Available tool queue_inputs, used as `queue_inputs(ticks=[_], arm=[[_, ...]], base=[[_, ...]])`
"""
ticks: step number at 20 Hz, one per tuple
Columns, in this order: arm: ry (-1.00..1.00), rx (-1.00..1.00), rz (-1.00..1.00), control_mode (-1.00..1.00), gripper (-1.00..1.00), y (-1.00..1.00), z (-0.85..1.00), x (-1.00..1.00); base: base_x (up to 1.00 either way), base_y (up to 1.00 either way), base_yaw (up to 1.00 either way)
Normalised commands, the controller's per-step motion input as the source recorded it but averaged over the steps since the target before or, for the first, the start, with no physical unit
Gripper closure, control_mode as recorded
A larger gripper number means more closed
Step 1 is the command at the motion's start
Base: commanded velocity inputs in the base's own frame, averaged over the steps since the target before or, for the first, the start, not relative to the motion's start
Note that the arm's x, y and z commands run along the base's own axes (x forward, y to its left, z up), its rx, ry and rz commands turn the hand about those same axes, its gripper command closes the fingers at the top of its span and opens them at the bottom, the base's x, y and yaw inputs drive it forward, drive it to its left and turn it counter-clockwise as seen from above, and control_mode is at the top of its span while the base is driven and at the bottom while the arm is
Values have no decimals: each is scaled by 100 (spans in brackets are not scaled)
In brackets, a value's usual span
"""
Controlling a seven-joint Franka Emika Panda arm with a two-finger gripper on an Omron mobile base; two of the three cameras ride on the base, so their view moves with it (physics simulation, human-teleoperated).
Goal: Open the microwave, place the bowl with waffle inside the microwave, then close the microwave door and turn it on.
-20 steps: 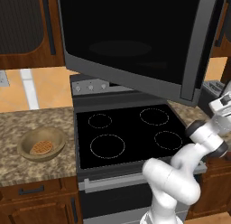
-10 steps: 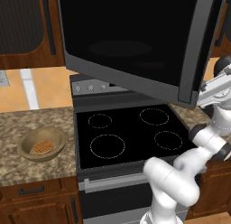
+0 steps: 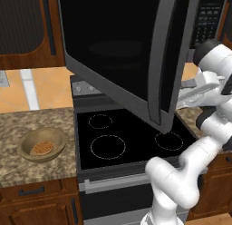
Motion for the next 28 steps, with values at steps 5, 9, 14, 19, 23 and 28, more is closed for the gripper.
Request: queue_inputs(ticks=[5, 9, 14, 19, 23, 28], arm=[[-14, -39, -31, -100, -100, 100, 39, 31], [-7, -33, -36, -100, -100, 100, 1, 35], [0, -32, -37, -100, -100, 85, -4, 47], [3, -4, -14, -100, -100, -86, -34, -18], [29, -12, -11, -100, -100, -94, -96, 20], [50, -15, -20, -100, -100, -18, -25, 98]], base=[[0, 0, 0], [0, 0, 0], [0, 0, 0], [0, 0, 0], [0, 0, 0], [0, 0, 0]])
